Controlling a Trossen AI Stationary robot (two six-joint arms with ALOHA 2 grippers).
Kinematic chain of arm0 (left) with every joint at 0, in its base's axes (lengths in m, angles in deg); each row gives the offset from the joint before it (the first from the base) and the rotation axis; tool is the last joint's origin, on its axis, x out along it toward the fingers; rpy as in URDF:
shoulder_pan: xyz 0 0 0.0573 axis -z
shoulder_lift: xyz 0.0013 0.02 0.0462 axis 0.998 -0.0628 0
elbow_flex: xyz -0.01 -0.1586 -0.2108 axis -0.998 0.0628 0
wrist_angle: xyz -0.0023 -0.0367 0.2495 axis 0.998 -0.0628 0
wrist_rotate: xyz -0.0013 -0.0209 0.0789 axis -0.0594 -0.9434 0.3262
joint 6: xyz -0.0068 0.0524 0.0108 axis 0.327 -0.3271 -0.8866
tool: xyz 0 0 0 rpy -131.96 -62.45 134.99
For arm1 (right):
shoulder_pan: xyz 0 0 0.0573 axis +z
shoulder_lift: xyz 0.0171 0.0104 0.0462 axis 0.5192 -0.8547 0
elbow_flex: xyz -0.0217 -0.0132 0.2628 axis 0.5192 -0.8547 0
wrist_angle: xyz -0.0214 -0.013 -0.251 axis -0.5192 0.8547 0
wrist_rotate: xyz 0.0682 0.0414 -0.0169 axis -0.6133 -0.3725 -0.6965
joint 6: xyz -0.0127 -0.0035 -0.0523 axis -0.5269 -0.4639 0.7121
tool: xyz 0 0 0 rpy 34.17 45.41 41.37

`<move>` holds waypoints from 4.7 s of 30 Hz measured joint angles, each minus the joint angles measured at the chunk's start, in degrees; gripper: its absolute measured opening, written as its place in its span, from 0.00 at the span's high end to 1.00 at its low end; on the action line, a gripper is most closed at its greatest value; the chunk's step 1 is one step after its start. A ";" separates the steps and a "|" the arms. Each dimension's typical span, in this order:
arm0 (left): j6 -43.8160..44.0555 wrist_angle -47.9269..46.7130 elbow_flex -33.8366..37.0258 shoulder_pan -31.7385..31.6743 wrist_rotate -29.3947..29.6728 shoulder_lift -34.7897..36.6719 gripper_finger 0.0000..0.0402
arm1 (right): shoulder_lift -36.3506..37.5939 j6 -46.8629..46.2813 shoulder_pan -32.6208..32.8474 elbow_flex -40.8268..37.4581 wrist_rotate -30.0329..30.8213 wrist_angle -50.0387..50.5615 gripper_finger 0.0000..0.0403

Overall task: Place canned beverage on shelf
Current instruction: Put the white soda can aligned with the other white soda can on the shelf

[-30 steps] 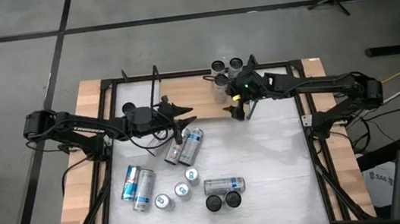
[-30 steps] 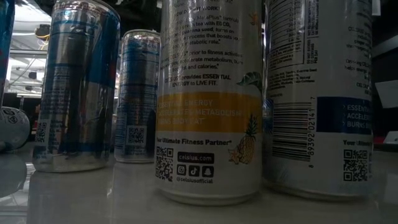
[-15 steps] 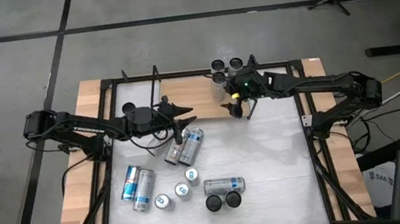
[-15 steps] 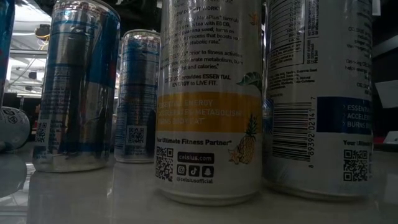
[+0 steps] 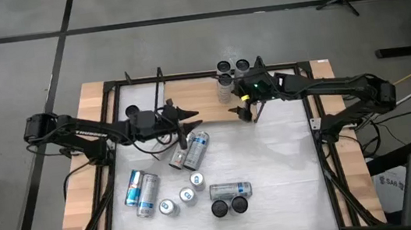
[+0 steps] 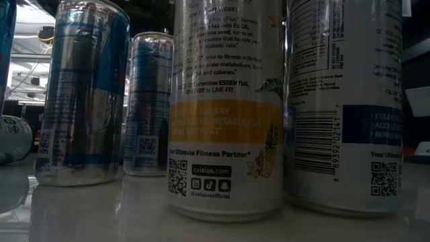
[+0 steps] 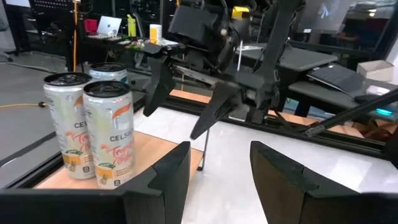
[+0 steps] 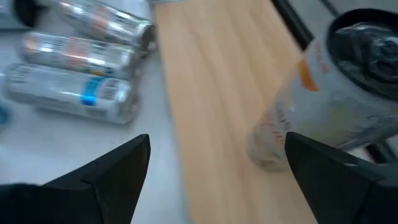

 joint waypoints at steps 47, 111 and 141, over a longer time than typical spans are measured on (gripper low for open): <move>4.43 -0.07 -9.29 0.40 3.17 0.00 0.36 | 2.92 -7.45 10.56 0.00 -15.52 -0.80 0.10; 52.76 -51.52 -18.29 5.56 -10.81 -1.00 0.13 | -6.68 7.53 17.25 2.10 -3.63 -6.62 0.10; 58.90 -66.66 -29.31 5.27 -22.18 -22.68 0.13 | -6.66 7.61 17.20 2.14 -2.74 -6.92 0.10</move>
